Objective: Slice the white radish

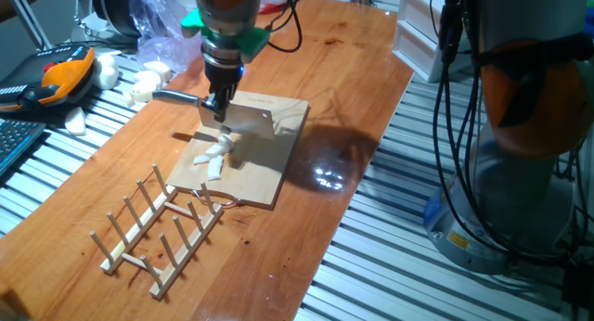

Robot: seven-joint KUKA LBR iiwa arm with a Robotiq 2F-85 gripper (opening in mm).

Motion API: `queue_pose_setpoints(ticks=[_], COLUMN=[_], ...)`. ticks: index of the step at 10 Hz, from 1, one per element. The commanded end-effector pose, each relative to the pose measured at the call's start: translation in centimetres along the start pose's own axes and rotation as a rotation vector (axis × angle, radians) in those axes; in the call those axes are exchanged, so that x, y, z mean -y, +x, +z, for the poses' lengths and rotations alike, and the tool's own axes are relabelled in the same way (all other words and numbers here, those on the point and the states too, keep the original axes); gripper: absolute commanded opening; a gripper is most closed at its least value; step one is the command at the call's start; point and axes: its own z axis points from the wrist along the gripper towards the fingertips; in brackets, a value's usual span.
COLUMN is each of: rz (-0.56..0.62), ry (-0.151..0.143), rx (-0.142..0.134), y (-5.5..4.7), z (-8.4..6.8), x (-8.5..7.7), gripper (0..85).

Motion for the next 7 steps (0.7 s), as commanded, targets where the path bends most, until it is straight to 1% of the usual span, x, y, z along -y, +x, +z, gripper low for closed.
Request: queue_pose_setpoints(ticks=[1,2,4,5,6,7], rz=[0.001,0.003,0.006,0.007,0.007,0.007], ry=[0.000,-0.003,-0.009,-0.010,-0.013,-0.010], rx=[-0.004,-0.001,0.017,0.020,0.022,0.023], y=[0.0,0.1,0.4,0.5,0.5,0.5], z=[0.0,0.3,1.6,2.0,2.1,2.0], x=[0.0,0.0,-0.2,-0.2,-0.2,-0.1], gripper=[0.0,0.0,0.0,0.0,0.0,0.0])
